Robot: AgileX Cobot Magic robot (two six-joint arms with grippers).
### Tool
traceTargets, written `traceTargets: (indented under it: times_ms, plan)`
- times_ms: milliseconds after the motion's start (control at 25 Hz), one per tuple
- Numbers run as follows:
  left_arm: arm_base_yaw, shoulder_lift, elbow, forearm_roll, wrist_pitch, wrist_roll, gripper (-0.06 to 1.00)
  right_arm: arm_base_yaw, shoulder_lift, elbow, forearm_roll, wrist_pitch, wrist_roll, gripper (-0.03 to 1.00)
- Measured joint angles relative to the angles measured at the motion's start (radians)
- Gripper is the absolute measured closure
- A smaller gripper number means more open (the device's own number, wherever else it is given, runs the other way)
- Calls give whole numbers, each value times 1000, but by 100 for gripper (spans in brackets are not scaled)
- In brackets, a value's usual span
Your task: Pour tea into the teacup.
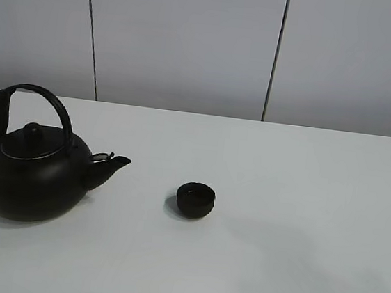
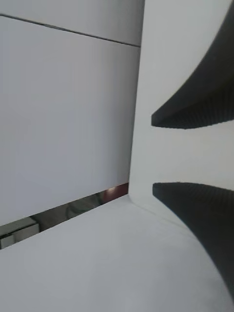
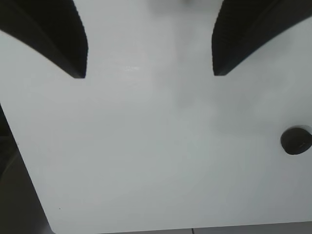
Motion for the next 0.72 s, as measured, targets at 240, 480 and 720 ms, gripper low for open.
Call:
traceTargets:
  times_ms: [240,480,720]
  plan:
    - [0,-283,-51,-80,190,70,67,0,0,0,0,0,0,47]
    - [0,-589,-59,-276,497,248,67,0,0,0,0,1,0,47]
    - [0,-800,-28,-337,768,213,68,0,0,0,0,0,0,47]
